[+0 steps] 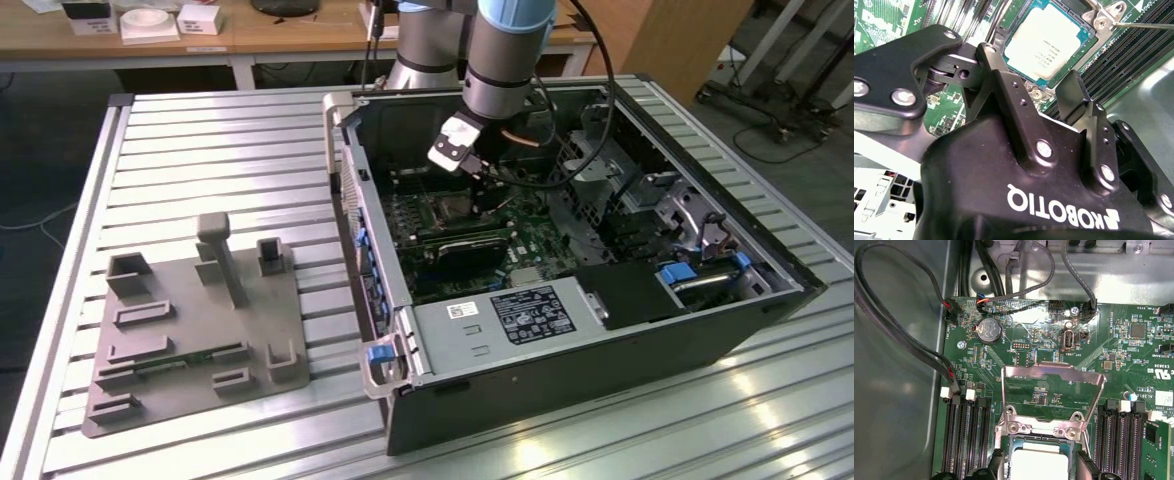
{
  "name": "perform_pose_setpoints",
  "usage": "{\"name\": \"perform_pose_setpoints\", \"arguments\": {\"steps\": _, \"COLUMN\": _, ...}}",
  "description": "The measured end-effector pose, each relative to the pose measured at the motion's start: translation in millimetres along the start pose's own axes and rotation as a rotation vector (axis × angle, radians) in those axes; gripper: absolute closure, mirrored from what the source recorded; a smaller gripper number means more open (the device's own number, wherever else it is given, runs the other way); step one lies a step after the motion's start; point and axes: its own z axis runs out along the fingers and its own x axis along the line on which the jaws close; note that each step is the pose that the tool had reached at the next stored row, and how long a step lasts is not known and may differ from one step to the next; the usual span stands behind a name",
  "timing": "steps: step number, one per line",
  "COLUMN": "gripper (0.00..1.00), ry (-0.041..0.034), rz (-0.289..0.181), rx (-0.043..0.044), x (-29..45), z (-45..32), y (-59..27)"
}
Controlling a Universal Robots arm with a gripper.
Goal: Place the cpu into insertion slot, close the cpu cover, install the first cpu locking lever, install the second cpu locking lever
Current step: 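Place the cpu into insertion slot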
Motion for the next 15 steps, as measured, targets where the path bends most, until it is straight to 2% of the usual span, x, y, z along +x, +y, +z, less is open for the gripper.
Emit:
{"name": "perform_pose_setpoints", "arguments": {"steps": 7, "gripper": 0.33, "ry": 0.0001, "rz": 0.000, "rx": 0.0000, "x": 0.1, "z": 0.0, "y": -0.9}}
{"name": "perform_pose_setpoints", "arguments": {"steps": 15, "gripper": 0.33, "ry": 0.0000, "rz": 0.000, "rx": 0.0000, "x": 0.5, "z": -0.1, "y": -7.0}}
